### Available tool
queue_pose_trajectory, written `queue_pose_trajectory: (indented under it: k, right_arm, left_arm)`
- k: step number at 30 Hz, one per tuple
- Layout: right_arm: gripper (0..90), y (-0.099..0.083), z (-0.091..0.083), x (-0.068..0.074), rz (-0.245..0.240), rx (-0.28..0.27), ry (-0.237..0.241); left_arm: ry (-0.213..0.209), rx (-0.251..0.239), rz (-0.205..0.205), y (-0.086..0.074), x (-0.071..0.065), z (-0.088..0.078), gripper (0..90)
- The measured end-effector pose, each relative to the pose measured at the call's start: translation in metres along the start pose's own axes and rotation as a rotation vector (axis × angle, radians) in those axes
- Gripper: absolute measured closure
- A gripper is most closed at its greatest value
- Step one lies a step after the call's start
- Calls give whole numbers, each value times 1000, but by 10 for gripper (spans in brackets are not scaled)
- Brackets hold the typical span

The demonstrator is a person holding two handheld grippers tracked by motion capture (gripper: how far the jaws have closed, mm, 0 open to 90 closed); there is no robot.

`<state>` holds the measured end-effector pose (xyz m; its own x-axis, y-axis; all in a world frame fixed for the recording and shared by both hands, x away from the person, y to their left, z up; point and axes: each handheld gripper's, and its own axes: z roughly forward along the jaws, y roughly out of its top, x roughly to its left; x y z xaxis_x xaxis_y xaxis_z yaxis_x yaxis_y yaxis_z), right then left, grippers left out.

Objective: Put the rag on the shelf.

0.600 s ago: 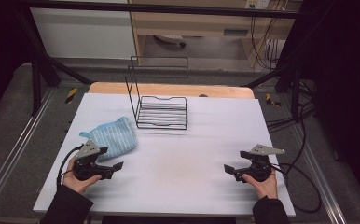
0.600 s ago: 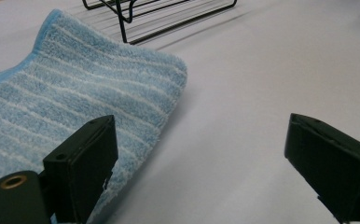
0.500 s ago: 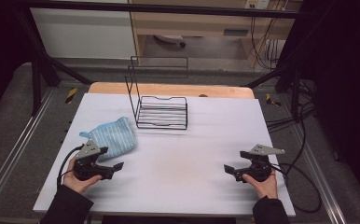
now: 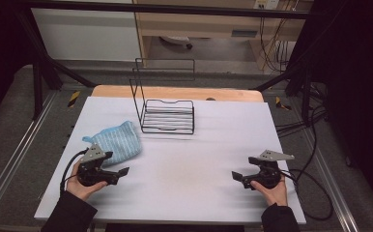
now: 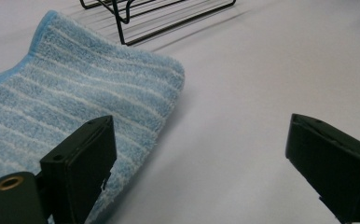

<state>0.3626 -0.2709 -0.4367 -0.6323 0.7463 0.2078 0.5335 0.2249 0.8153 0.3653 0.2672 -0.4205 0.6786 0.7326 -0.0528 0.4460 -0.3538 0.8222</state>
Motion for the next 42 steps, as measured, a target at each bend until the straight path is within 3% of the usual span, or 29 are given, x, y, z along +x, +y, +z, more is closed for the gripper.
queue_pose_trajectory:
  k: [5, 20, 27, 32, 34, 42]
  right_arm:
    - [5, 0, 1, 1, 6, 4, 0]
    - [5, 0, 2, 0, -2, 4, -4]
    - [5, 0, 2, 0, 0, 6, -5]
    - [5, 0, 2, 1, 1, 11, -4]
    - [6, 0, 3, 0, 0, 12, -4]
    - [6, 0, 4, 0, -6, 17, -2]
  left_arm:
    - [5, 0, -16, 4, -1, 0, 96]
    - [22, 21, 7, 33, -2, 9, 128]
    - [68, 64, 11, 43, 3, 25, 153]
    - [83, 99, 6, 42, 6, 40, 231]
    - [80, 132, 19, 38, 8, 47, 283]
    - [94, 179, 46, 28, 13, 58, 447]
